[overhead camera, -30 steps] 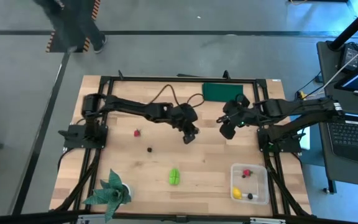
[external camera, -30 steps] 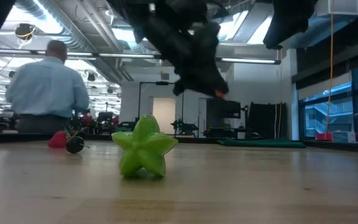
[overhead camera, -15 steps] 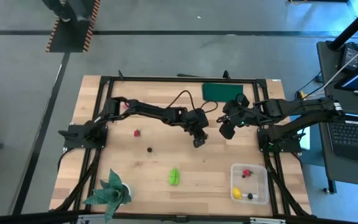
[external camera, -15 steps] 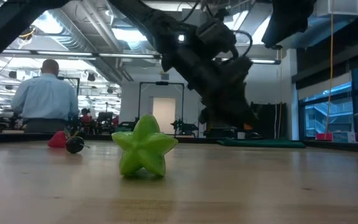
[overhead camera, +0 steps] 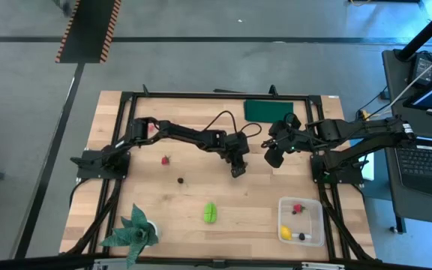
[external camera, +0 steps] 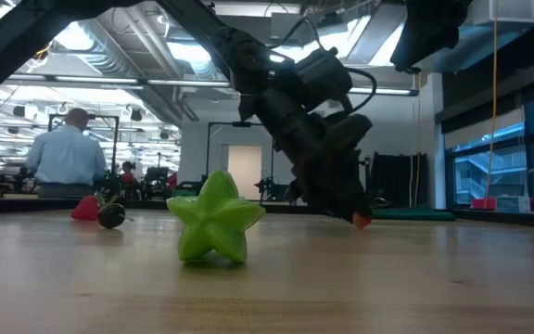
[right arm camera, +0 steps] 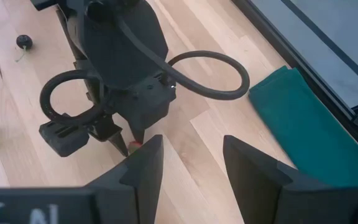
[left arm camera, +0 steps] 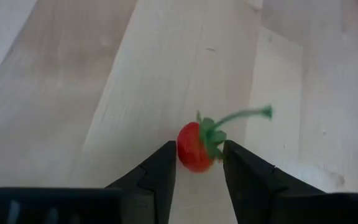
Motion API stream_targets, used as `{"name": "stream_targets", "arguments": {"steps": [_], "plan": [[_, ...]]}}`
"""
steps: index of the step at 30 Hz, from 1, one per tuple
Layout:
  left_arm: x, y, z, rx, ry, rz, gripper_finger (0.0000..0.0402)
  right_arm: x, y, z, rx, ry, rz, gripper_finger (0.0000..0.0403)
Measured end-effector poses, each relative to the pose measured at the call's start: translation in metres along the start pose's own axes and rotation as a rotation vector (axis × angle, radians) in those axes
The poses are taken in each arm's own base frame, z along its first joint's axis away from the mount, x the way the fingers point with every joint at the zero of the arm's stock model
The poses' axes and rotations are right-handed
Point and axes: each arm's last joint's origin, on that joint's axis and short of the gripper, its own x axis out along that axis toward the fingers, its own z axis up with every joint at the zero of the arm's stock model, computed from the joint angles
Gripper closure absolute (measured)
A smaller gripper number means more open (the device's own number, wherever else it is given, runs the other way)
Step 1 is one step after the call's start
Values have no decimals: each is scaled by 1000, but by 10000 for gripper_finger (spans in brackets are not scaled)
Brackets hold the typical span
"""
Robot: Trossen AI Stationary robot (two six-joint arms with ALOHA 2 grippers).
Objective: Pick and placing Produce into tupperware
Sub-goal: Put the red cherry into the transparent bin
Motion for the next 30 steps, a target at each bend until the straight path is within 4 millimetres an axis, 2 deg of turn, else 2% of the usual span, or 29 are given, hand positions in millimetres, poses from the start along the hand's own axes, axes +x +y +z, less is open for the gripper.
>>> {"name": "stream_targets", "arguments": {"steps": [6, 12, 16, 19, 22, 26, 30], "plan": [[0, 0, 0, 26, 3, 1, 260, 0, 0, 0, -1, 0, 0, 232], [-1, 2, 0, 44, 22, -75, 214, 0, 0, 0, -1, 1, 0, 232], [-10, 0, 5, 42, 29, -135, 183, 0, 0, 0, -6, 2, -1, 232], [-25, -4, 11, 43, 21, -151, 167, 0, 0, 0, -8, 4, -2, 232], [-51, -10, 18, 83, 18, -145, 160, 0, 0, -1, -11, 9, -3, 232], [-100, -16, 29, 175, -18, -27, 159, 2, 1, -1, -27, 14, -3, 232], [-148, -17, 29, 225, 0, 179, 163, 9, 6, 0, -124, 32, 10, 232]]}}
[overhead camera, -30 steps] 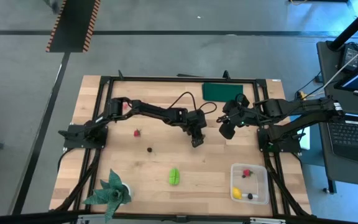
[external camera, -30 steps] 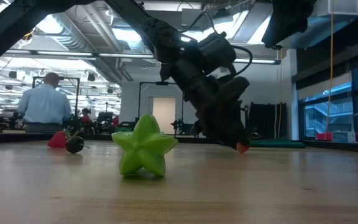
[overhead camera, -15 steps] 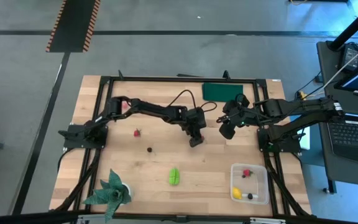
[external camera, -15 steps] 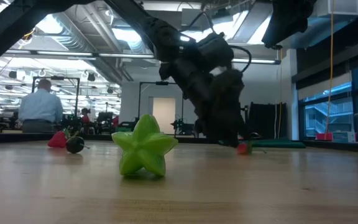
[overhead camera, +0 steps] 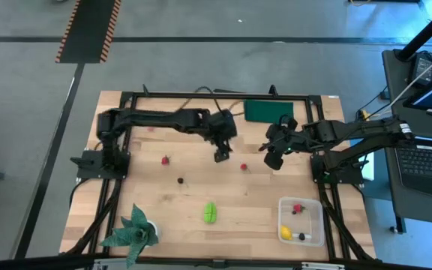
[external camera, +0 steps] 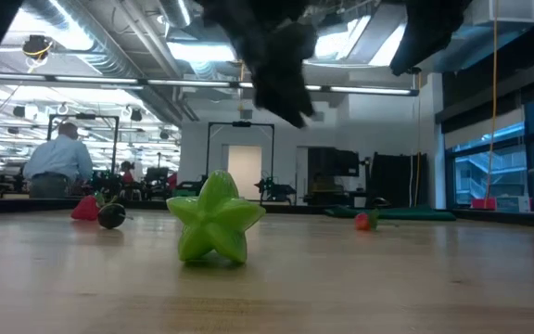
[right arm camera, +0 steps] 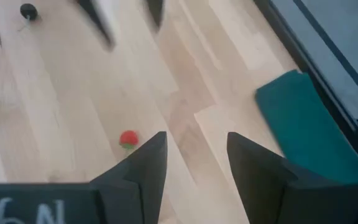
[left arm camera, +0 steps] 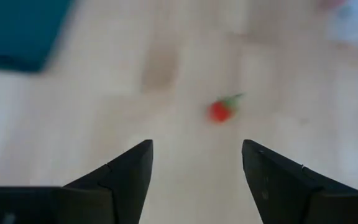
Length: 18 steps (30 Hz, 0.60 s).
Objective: Pick and placing Produce into tupperware
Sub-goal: Put the red cherry into the transparent bin
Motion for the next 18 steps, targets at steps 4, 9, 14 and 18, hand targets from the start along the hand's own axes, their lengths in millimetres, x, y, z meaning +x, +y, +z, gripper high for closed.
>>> {"name": "stream_targets", "arguments": {"steps": [4, 9, 14, 18], "plan": [[-24, 3, -9, 5, 58, 125, 160, 16, 8, 4, 5, 21, -16, 232], [-24, 1, -46, -37, 149, 127, 160, 44, 22, 3, -155, 111, -51, 232], [-16, -2, -91, -140, 229, 134, 163, 75, 40, -1, -366, 181, -54, 232], [-9, -8, -119, -203, 257, 138, 159, 97, 55, -1, -498, 182, -36, 232]]}}
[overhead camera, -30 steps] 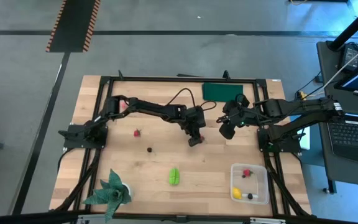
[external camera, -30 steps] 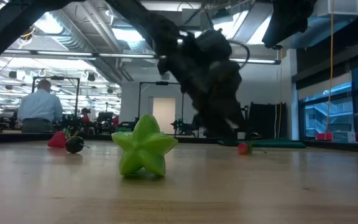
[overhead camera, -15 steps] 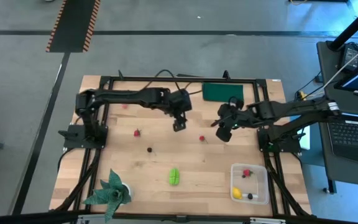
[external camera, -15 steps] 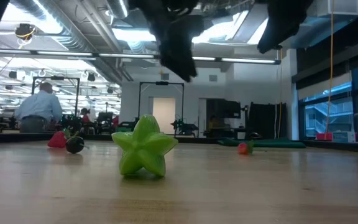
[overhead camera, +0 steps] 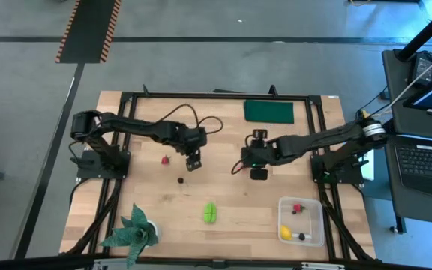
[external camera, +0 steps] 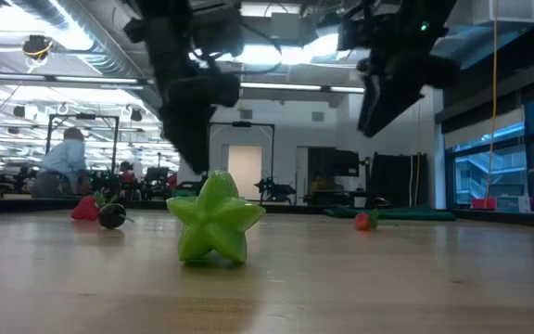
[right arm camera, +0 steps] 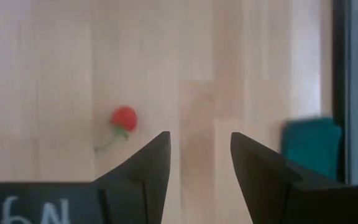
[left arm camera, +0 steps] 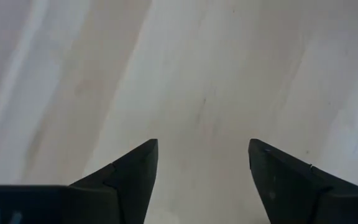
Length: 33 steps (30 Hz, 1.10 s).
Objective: Pick and placing Produce into tupperware
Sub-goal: Put the red cherry into the transparent bin
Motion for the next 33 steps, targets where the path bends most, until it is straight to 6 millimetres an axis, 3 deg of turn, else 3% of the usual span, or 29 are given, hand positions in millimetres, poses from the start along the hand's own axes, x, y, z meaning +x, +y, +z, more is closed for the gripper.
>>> {"name": "stream_targets", "arguments": {"steps": [10, 24, 33], "plan": [[14, -19, -32, 19, 60, -11, 165, 30, 23, 15, -29, -41, 156, 232], [14, -24, -34, 45, 47, 6, 165, 30, 23, 11, -7, 0, 161, 232], [14, -24, -34, 66, 47, 5, 165, 31, 21, 7, 54, 43, 64, 207]]}}
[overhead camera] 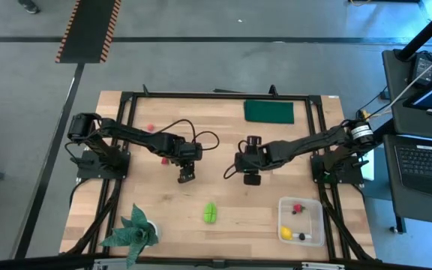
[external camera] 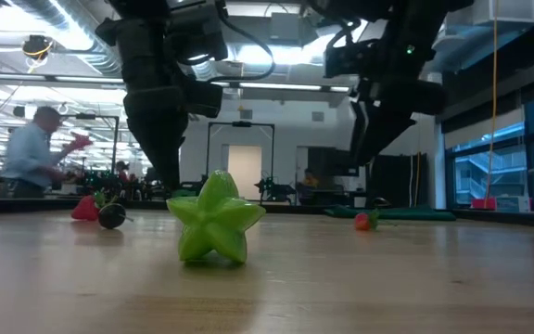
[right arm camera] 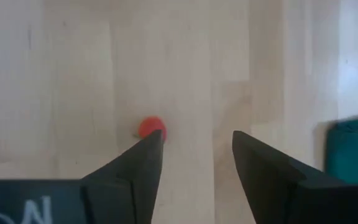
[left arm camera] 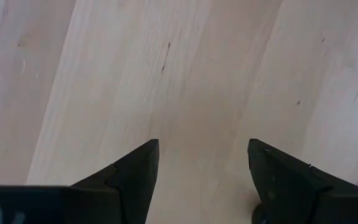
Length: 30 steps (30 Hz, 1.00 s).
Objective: Pick and placing Produce into tupperware
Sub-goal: Put the red cherry into the transparent bin
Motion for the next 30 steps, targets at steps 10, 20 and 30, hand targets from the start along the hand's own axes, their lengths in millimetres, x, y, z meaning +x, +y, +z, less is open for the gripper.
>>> {"name": "stream_targets", "arguments": {"steps": [10, 20, 30], "plan": [[0, 0, 0, 0, 0, 0, 165, 1, -1, -1, 8, 9, 15, 175], [0, 0, 0, 0, 3, 1, 165, 1, 0, 0, -2, 7, 34, 88], [0, 0, 0, -1, 6, 2, 165, 13, 5, 0, 105, 51, 103, 84]]}}
